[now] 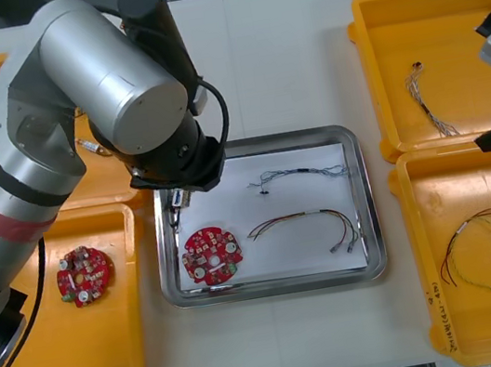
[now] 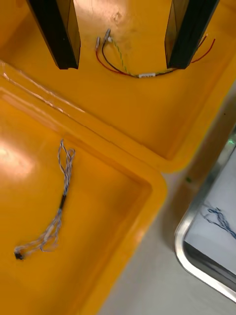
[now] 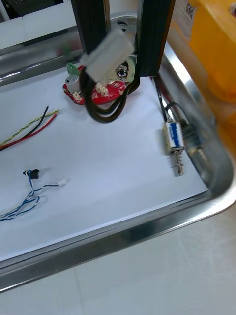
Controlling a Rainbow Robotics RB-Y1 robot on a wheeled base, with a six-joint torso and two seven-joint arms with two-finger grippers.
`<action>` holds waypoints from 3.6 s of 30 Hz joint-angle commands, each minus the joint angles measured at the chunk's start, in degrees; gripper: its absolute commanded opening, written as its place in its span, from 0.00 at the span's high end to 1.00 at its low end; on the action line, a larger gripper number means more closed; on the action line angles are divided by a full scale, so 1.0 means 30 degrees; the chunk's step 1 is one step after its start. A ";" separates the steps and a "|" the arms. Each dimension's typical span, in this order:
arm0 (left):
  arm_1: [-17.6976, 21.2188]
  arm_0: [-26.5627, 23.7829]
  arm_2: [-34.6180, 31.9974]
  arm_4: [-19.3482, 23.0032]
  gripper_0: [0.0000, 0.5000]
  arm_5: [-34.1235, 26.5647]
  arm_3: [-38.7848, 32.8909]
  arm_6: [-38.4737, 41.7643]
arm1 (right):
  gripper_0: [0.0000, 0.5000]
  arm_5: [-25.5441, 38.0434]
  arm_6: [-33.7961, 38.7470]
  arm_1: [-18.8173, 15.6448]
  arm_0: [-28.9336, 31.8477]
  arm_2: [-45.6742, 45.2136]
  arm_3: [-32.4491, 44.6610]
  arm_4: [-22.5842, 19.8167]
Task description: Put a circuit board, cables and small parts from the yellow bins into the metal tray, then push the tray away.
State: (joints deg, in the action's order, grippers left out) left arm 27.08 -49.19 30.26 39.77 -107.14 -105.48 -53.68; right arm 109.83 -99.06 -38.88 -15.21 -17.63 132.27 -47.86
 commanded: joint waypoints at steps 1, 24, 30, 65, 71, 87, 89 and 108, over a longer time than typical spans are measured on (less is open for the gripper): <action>-0.0472 -0.0625 0.1133 0.0103 0.99 0.1495 0.1028 0.0989 | 0.00 0.0055 0.1613 -0.0808 0.1467 -0.1800 0.0647 -0.0219; -0.0648 -0.0654 0.3594 -0.0893 1.00 0.6153 0.4602 0.0549 | 0.00 0.0055 0.7853 -0.0281 0.4573 -0.3733 0.0617 0.0543; -0.0618 -0.0654 0.3682 -0.0893 1.00 0.6681 0.4778 0.0373 | 0.00 0.0055 0.7941 -0.0281 0.4631 -0.3616 -0.0496 0.0718; -0.0618 -0.0654 0.3506 -0.1186 0.00 0.7179 0.4837 0.0256 | 0.00 0.0055 0.8351 -0.0281 0.4631 -0.3411 -0.1287 0.0191; -0.0531 -0.0654 0.2540 -0.1186 0.00 0.5099 0.3577 0.0198 | 0.00 0.0055 0.8351 -0.0281 0.4631 -0.3382 -0.1287 0.0191; 0.0378 -0.0537 -0.2089 -0.0102 0.00 -0.0585 0.0354 -0.0740 | 0.00 0.0055 0.8322 -0.0720 0.4397 -0.2503 -0.0496 -0.0102; 0.0553 -0.0361 -0.2558 -0.0043 0.00 -0.0953 -0.0027 -0.0857 | 0.00 0.0055 0.8351 -0.0867 0.4280 -0.2180 -0.0203 -0.0131; 0.4040 0.3975 -0.8212 0.1598 0.00 -0.0953 -0.3689 -0.3963 | 0.00 0.0055 0.8117 -0.2097 0.0588 0.1745 0.0940 -0.3207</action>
State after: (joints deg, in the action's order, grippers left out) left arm 35.79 -40.05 9.15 43.45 -109.60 -113.45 -61.16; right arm 109.84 -77.41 -42.41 -9.71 -14.57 133.30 -55.48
